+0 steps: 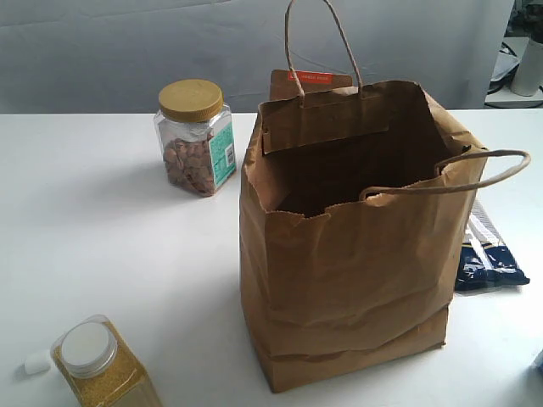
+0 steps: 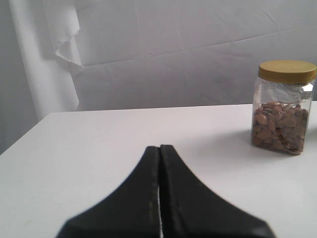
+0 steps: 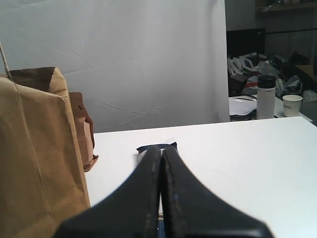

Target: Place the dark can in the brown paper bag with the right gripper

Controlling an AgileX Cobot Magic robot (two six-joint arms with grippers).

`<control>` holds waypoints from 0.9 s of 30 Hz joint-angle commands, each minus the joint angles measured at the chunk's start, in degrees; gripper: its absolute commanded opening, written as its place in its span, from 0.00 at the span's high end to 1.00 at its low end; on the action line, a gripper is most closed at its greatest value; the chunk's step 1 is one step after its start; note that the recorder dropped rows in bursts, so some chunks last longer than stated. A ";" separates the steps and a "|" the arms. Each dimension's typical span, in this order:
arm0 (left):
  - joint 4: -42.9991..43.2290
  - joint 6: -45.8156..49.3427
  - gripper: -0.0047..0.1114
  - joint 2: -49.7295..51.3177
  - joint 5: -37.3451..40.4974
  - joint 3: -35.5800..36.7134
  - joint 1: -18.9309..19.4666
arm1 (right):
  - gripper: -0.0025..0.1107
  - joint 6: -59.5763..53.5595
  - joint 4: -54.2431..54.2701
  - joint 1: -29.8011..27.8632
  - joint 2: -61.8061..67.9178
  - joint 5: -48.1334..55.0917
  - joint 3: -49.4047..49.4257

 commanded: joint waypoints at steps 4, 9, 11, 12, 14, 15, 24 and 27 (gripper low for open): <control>0.21 -0.20 0.96 -0.20 -0.34 0.20 -0.35 | 0.98 0.00 -1.43 0.00 -0.19 1.98 0.20; 0.21 -0.20 0.96 -0.20 -0.34 0.20 -0.35 | 0.98 0.00 -1.43 0.00 -0.19 1.98 0.20; 0.21 -0.20 0.96 -0.20 -0.34 0.20 -0.35 | 0.98 0.00 -1.43 0.00 -0.19 1.98 0.20; 0.21 -0.20 0.96 -0.20 -0.34 0.20 -0.35 | 0.98 0.00 -1.43 0.00 -0.19 1.98 0.20; 0.21 -0.20 0.96 -0.20 -0.34 0.20 -0.35 | 0.98 0.00 -1.43 0.00 -0.19 1.98 0.20; 0.21 -0.20 0.96 -0.20 -0.34 0.20 -0.35 | 0.98 0.00 -1.43 0.00 -0.19 1.98 0.20; 0.21 -0.20 0.96 -0.20 -0.34 0.20 -0.35 | 0.98 0.00 -1.43 2.85 -0.19 1.98 0.20; 0.21 -0.20 0.96 -0.20 -0.34 0.20 -0.35 | 0.98 0.00 -1.43 2.87 -0.19 1.84 0.20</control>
